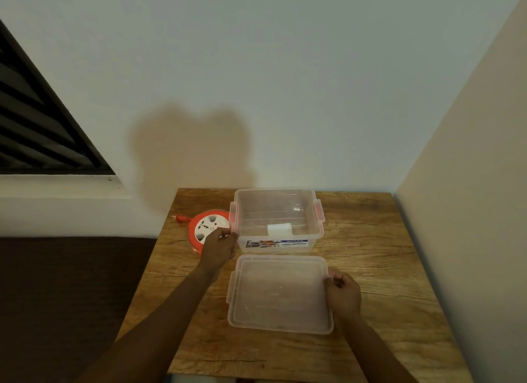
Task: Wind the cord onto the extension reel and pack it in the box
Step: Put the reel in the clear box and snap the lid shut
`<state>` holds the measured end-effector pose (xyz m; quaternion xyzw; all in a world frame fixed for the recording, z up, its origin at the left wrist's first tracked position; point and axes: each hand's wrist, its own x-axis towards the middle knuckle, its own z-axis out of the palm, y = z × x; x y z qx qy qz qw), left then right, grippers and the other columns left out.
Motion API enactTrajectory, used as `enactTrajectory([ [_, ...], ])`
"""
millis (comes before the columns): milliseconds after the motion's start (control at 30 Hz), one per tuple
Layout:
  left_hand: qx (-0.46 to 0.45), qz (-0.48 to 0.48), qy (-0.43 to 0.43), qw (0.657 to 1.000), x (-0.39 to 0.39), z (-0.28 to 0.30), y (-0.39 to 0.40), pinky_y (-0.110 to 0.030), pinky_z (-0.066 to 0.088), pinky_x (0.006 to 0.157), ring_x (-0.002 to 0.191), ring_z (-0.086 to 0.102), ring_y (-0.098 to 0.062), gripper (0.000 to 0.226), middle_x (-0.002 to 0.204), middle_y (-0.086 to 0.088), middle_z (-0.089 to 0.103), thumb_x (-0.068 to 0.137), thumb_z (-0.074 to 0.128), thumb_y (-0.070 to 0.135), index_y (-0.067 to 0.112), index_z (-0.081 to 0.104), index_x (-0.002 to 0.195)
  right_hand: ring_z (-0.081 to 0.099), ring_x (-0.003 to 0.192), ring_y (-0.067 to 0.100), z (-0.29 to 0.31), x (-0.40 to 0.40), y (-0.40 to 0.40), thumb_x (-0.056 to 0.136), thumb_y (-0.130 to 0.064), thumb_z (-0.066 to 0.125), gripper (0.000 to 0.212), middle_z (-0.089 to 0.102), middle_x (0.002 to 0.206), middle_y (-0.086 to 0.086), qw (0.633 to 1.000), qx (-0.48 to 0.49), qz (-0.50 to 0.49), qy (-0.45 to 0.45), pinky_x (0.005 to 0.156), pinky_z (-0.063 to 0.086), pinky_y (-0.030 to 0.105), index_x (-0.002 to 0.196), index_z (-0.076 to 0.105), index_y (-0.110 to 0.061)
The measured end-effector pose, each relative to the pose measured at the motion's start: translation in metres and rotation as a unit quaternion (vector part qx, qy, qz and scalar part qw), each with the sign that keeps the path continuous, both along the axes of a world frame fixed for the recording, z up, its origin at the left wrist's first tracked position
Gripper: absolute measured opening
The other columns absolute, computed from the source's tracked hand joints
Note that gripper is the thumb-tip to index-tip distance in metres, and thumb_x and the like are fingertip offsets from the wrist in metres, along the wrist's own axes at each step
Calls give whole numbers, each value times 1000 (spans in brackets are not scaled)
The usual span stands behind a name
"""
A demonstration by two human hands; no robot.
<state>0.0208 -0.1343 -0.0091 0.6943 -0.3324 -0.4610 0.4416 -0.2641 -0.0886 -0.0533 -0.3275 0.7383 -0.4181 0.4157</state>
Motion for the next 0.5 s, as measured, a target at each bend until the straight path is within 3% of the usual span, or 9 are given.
enactTrajectory([
  [300, 0, -9, -7, 1000, 1, 4, 2, -30, 63, 70, 94, 74, -24, 4, 104, -4, 74, 102, 64, 28, 28, 61, 99, 61, 80, 14, -1, 5, -14, 89, -9, 64, 13, 68, 88, -2, 1000, 19, 9, 21, 68, 46, 30, 85, 66, -21],
  [500, -6, -9, -3, 1000, 1, 5, 3, -28, 62, 67, 91, 74, -22, 6, 101, -4, 74, 102, 64, 27, 28, 61, 98, 61, 81, 10, 8, -7, -17, 79, -8, 73, 20, 66, 90, -6, 980, 14, 135, 144, 66, 50, 27, 90, 66, -23],
])
